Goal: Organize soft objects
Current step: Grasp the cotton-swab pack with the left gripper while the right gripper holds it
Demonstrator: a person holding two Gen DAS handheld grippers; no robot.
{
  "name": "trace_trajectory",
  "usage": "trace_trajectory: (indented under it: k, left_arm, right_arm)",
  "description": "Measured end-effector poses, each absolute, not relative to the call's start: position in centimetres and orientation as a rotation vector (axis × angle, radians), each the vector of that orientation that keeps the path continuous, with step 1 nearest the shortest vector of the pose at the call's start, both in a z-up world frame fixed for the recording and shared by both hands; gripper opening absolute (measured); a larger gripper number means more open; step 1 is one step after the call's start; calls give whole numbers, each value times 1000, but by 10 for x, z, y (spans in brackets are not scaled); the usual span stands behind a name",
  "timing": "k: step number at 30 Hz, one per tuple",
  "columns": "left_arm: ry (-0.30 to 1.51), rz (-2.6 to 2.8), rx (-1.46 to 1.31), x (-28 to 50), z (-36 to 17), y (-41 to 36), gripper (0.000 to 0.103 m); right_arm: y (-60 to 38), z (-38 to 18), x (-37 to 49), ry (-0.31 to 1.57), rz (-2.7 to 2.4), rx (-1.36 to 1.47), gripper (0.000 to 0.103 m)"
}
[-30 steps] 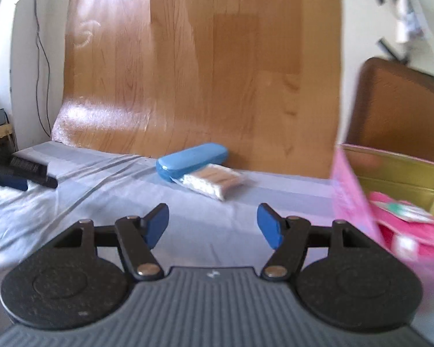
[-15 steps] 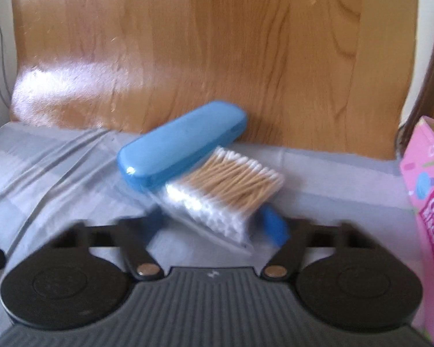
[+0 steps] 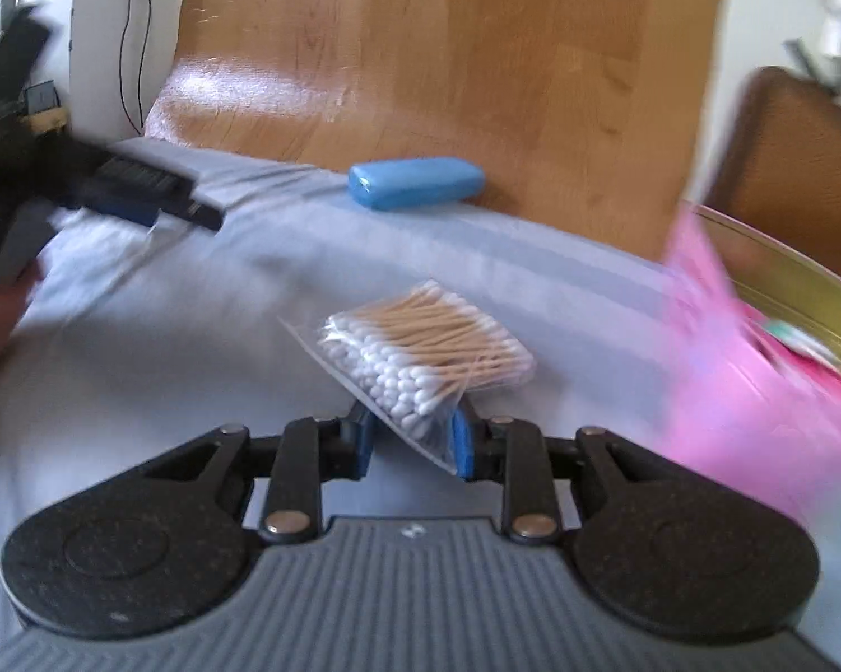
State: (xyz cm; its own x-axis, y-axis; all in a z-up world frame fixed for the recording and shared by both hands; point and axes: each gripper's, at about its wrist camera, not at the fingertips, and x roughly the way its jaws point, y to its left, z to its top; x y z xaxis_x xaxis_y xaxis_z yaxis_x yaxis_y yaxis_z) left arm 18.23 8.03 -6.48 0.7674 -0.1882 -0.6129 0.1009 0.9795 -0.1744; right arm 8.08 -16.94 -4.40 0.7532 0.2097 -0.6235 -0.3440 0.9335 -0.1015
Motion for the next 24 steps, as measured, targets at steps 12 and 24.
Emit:
trace_trajectory:
  k: [12, 24]
  left_arm:
    - [788, -502, -47, 122, -54, -29, 78]
    - [908, -678, -53, 83, -56, -113, 59]
  right_arm:
    - [-266, -43, -93, 548, 95, -171, 62]
    - [-284, -38, -71, 527, 256, 61, 69]
